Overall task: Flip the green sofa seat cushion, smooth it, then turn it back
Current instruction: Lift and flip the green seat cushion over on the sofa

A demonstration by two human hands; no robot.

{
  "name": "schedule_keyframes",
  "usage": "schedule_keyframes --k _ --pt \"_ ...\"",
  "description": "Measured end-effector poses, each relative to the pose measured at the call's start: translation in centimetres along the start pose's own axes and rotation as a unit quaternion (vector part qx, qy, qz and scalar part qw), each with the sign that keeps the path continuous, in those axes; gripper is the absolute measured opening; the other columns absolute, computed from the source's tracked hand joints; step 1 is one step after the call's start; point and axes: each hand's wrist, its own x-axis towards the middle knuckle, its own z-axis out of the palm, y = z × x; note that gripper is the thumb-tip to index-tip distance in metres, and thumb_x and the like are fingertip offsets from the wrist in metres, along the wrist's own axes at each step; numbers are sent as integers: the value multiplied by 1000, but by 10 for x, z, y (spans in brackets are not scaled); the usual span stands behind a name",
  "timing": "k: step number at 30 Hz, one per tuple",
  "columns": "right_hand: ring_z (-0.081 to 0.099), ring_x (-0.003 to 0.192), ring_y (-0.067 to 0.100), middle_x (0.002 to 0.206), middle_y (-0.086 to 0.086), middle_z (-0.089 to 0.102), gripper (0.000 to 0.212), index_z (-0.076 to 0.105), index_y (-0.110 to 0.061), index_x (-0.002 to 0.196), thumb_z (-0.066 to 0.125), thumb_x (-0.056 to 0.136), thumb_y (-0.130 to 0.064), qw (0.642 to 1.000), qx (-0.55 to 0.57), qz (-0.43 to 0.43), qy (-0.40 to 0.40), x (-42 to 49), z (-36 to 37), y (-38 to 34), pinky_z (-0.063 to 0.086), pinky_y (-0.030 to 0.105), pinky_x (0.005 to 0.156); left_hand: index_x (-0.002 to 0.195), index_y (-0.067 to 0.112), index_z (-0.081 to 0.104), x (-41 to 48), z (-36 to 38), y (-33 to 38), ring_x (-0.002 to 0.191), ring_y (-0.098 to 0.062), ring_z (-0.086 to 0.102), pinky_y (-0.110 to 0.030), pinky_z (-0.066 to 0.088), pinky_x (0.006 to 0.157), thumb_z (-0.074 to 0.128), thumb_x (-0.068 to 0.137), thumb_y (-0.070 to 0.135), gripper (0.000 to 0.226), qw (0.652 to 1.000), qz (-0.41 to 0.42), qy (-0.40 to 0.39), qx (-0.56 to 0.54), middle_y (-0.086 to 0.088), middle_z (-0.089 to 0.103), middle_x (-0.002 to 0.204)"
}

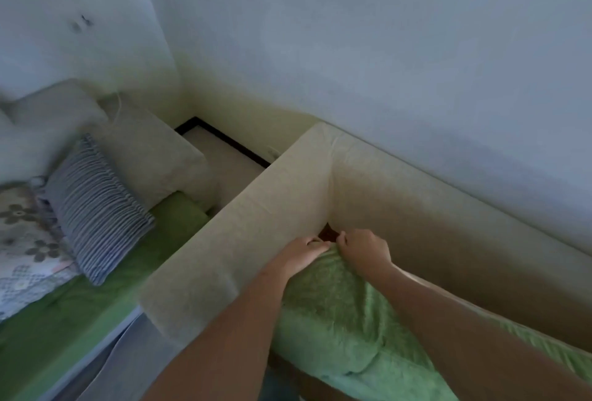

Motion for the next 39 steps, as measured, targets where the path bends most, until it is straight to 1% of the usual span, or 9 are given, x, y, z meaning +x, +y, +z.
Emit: schedule_keyframes --k 3,5,7,11,14,19,26,32,39 --pt "65 103 32 108 12 69 45 71 -13 99 34 102 -38 996 24 60 54 50 -44 27 45 33 77 128 23 59 31 -8 59 103 -14 60 -27 46 86 56 97 44 37 997 75 17 29 -4 65 123" --pt "64 107 32 114 13 67 45 70 -12 105 34 100 -39 992 20 88 86 83 -75 46 43 34 77 143 18 47 59 -10 98 120 -22 56 -29 44 98 51 101 40 48 990 117 43 70 -10 57 137" --pt "63 110 33 117 15 66 44 70 -11 108 36 99 -37 984 32 121 125 110 -103 65 43 35 79 146 16 41 88 -9 136 128 -31 51 -37 41 105 46 103 38 49 981 146 55 115 -15 50 141" --pt "64 103 37 108 19 68 42 71 -11 97 37 101 -35 971 84 170 149 165 -124 94 41 34 73 146 16 33 154 2 189 120 -40 53 -44 45 100 39 104 36 46 969 146 79 183 -20 41 140" --pt "61 105 36 108 18 66 40 65 -12 99 34 103 -36 973 93 166 133 200 -70 109 41 38 76 155 19 19 200 24 168 133 -43 38 -51 38 105 31 102 51 62 940 64 105 318 -23 24 155" --pt "52 109 35 117 16 60 45 59 -13 114 30 98 -44 952 11 188 243 218 -3 118 37 47 94 151 30 33 249 51 122 128 -43 41 -53 37 101 24 99 59 61 857 146 276 410 -25 30 153" --pt "62 93 33 96 13 70 45 62 -13 98 28 101 -42 951 11 167 260 243 -6 130 39 42 85 152 36 29 272 50 133 131 -44 38 -55 35 103 21 100 58 57 858 157 266 410 -28 27 154" --pt "59 76 30 81 8 67 42 61 -14 85 30 100 -39 949 13 164 269 242 0 128 36 39 75 155 41 19 272 47 129 135 -45 34 -55 33 105 15 102 57 55 853 165 246 429 -28 19 157" --pt "56 72 29 76 7 65 44 61 -13 79 32 99 -40 946 39 156 282 229 5 123 38 40 76 156 41 14 259 46 124 136 -44 31 -55 31 107 14 102 58 56 858 160 231 429 -28 16 157"
